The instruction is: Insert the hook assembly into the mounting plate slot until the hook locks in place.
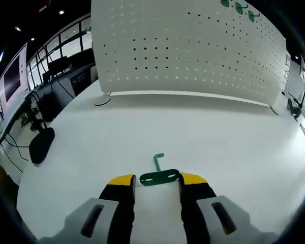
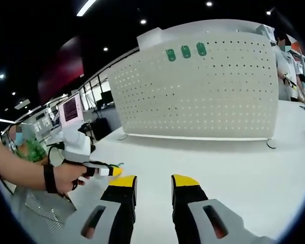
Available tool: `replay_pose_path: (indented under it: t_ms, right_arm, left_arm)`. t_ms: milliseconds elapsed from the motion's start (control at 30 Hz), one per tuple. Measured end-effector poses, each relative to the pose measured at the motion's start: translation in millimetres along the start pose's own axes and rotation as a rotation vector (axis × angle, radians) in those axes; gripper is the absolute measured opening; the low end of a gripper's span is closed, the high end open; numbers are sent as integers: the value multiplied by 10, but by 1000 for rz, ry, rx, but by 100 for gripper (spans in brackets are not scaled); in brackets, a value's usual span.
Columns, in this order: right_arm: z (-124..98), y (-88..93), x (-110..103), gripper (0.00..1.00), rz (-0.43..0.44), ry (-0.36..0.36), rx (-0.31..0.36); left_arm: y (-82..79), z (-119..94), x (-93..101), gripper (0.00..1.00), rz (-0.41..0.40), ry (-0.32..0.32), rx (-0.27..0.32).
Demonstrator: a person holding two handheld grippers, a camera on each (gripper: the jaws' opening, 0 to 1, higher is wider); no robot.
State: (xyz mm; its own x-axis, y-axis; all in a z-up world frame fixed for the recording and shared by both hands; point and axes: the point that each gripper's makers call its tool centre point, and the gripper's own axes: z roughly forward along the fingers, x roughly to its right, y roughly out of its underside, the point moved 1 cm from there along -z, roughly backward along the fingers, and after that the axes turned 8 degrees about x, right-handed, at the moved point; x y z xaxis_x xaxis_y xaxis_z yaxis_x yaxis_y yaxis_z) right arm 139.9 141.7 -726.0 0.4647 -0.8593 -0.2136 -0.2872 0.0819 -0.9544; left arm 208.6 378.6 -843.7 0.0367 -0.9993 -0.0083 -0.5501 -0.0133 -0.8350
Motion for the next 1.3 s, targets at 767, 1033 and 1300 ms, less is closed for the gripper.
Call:
replay_pose_path:
  t_ms: [767, 1033, 1300]
  right_arm:
    - [0, 13, -10, 26, 2, -2, -7]
    - [6, -20, -68, 26, -9, -21, -2]
    - [26, -37, -143, 25, -22, -42, -4]
  left_arm:
    - [-9, -40, 65, 30, -50, 74, 2]
    - [-13, -117, 81, 30, -85, 115, -16]
    - [-52, -202, 86, 29, -153, 140, -27]
